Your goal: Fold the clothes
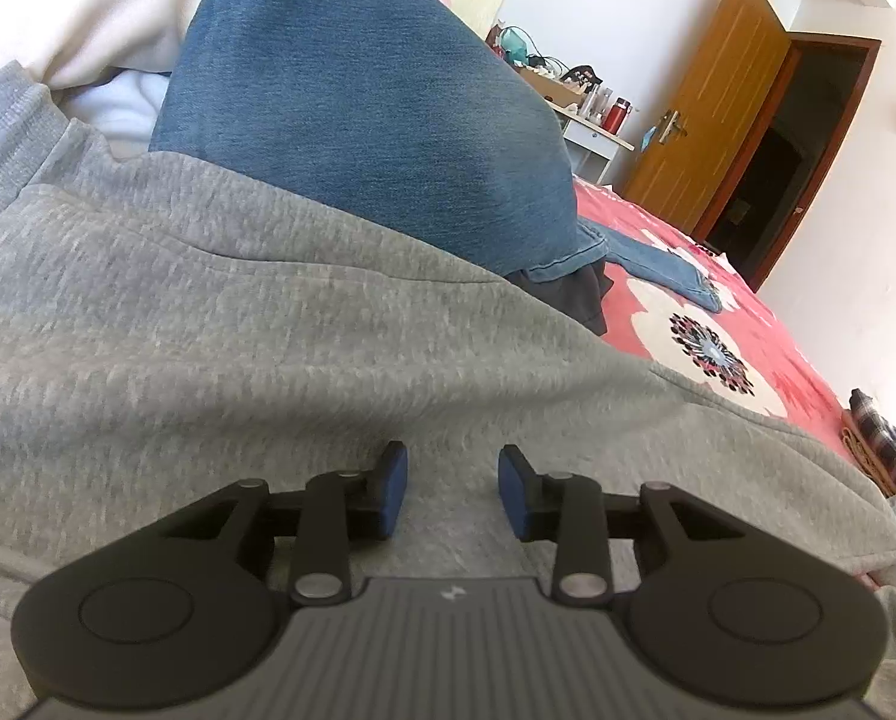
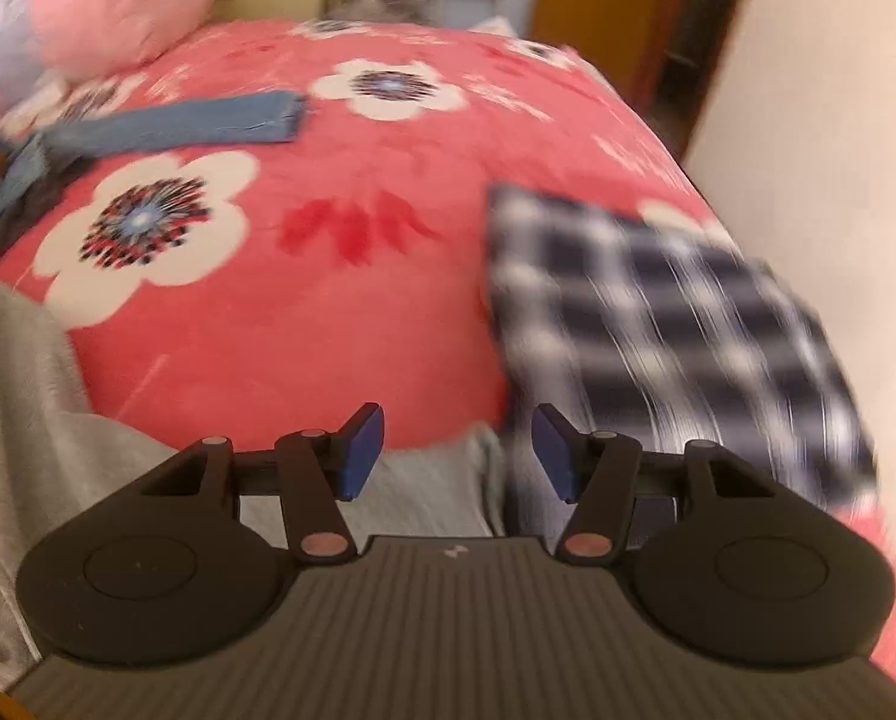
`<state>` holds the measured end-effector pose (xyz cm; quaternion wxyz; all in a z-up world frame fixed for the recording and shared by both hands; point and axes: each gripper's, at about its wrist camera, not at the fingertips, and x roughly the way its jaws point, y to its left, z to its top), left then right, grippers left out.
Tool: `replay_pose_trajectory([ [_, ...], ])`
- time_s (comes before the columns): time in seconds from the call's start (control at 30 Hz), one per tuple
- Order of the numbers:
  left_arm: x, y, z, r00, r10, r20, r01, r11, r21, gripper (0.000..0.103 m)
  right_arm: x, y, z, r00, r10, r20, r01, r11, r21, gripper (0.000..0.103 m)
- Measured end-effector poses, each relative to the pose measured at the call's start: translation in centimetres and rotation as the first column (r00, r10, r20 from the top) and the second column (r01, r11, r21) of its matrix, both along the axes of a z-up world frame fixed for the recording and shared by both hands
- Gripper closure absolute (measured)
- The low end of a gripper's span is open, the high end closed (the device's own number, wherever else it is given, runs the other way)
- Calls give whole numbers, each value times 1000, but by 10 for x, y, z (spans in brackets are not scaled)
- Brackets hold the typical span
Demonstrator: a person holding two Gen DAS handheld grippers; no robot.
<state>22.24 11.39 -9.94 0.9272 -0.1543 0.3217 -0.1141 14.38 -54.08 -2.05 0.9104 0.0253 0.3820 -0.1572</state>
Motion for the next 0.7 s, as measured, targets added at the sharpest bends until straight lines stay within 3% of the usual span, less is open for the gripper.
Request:
replay_pose_trajectory([
  [0.1, 1, 0, 0, 1000, -1, 1, 1, 1000, -8, 67, -27, -2, -9, 995, -23, 95, 22, 1000, 14, 49],
  [0.2, 2, 0, -1, 1000, -1, 1, 1, 1000, -14, 67, -34, 15, -15, 990, 55, 130, -44, 995, -86, 49],
  [0.37, 2, 0, -1, 1000, -2, 2, 2, 1000, -14, 67, -7, 36, -28, 988, 156, 12, -146, 946, -290, 54],
  [0.53, 2, 0, -2, 1000, -3, 2, 3, 1000, -17, 66, 4, 42, -38, 984, 158, -75, -175, 909, -378, 62],
  [0.6, 2, 0, -1, 1000, -4, 2, 4, 1000, -19, 66, 4, 45, -43, 983, 152, -105, -182, 893, -412, 68],
  [0.67, 2, 0, -1, 1000, -4, 2, 4, 1000, -20, 66, 4, 52, -48, 977, 159, -140, -207, 858, -471, 85],
  [0.7, 2, 0, -1, 1000, -4, 2, 4, 1000, -20, 66, 3, 56, -50, 974, 165, -157, -222, 835, -503, 89],
])
